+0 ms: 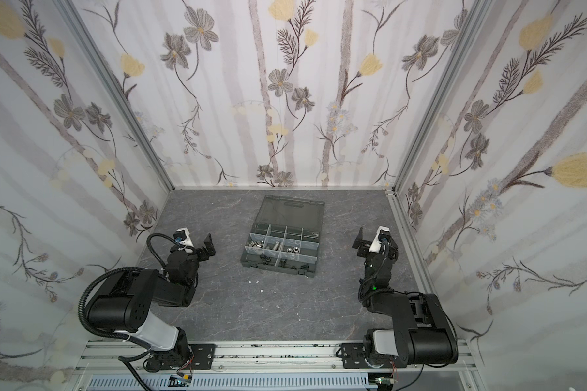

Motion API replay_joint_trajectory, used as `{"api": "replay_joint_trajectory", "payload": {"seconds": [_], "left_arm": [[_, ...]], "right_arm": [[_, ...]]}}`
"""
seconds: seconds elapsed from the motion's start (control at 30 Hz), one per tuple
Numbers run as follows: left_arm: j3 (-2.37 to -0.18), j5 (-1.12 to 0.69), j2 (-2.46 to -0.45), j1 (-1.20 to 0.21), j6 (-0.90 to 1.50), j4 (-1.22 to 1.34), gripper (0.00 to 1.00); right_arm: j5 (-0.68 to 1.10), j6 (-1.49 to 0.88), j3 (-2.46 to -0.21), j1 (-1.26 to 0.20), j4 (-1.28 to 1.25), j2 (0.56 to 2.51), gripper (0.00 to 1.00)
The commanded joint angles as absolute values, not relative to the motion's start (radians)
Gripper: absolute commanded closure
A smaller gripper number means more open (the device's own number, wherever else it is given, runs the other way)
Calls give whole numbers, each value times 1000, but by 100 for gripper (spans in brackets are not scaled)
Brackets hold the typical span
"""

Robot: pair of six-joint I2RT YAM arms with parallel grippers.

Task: Sort the screws and nuts into containers
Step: Reset both arms

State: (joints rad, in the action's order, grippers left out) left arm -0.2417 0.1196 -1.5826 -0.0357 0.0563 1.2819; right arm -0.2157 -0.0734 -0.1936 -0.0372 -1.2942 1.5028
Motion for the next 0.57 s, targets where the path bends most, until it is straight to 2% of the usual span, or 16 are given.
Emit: {"api": "replay_joint_trajectory", "payload": {"seconds": [0.0, 0.53], "left_arm": [[-244, 114, -1584, -35, 56, 1323, 0], [-244, 114, -1585, -35, 55, 1323, 0]], "right_arm": [[-204, -57, -194, -38, -1318, 1505, 0], [-129, -39, -211, -33, -1285, 1507, 0]]}}
